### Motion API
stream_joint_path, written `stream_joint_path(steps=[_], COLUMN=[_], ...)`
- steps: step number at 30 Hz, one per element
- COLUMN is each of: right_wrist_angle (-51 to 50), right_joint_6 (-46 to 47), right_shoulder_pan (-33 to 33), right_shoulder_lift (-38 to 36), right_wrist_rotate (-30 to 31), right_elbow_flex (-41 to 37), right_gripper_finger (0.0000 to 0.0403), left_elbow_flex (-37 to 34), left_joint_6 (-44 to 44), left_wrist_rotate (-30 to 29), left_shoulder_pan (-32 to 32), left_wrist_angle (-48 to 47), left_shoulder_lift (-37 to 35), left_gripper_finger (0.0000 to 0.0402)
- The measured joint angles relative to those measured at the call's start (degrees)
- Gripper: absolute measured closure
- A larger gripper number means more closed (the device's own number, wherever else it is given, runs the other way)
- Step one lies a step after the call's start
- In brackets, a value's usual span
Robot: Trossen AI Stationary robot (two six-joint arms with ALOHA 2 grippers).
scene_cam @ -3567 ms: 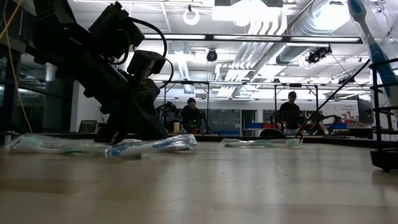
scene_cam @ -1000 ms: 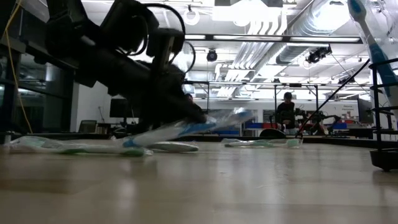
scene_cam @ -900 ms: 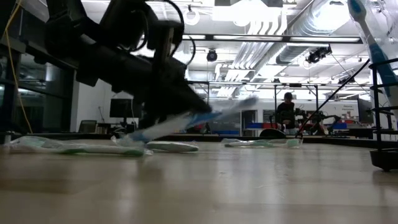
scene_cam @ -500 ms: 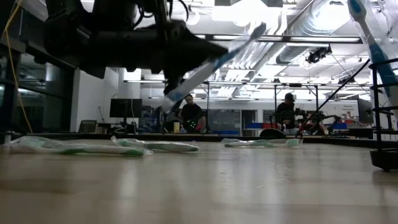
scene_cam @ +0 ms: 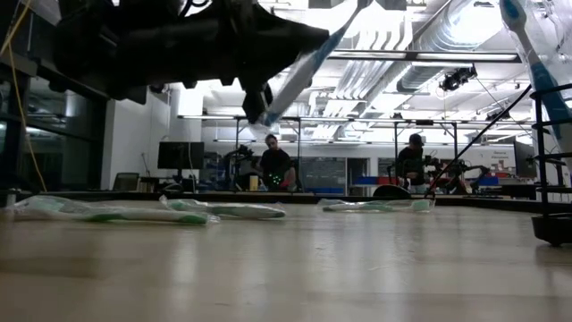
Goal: Pick & Place toothbrushing station
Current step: Put the blue toothbrush into the top section of the black wire organizer
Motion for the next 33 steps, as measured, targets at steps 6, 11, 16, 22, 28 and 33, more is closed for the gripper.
stream_joint_path(steps=[6, 11, 16, 22, 28, 33], right_wrist_angle=[-2.45, -8.24, -13.88, -17.61, -20.22, -20.20], right_joint_6=[7.44, 14.26, 19.41, 23.47, 25.30, 25.30], right_shoulder_pan=[0.00, -0.45, -2.09, -4.77, -6.54, -7.69], right_shoulder_lift=[0.00, -1.52, -2.94, -3.13, -3.13, -3.13], right_wrist_rotate=[-0.49, -1.72, -5.41, -11.96, -14.06, -16.32], right_elbow_flex=[0.00, 0.00, 0.00, 0.00, 0.00, 0.00], right_gripper_finger=[0.0275, 0.0275, 0.0275, 0.0275, 0.0275, 0.0275], left_elbow_flex=[0.01, 0.58, 2.32, 4.30, 4.70, 4.74], left_joint_6=[5.22, 5.93, 9.52, 15.14, 19.41, 19.33], left_wrist_rotate=[-7.23, -7.44, -7.44, -10.92, -14.91, -14.93], left_shoulder_pan=[-1.10, -1.51, -2.58, -4.02, -5.74, -5.20], left_wrist_angle=[-0.42, -0.93, -3.87, -9.69, -11.39, -12.42], left_shoulder_lift=[-0.02, -0.04, -0.53, -3.31, -4.44, -4.44], left_gripper_finger=[0.0401, 0.0401, 0.0401, 0.0401, 0.0401, 0.0401])
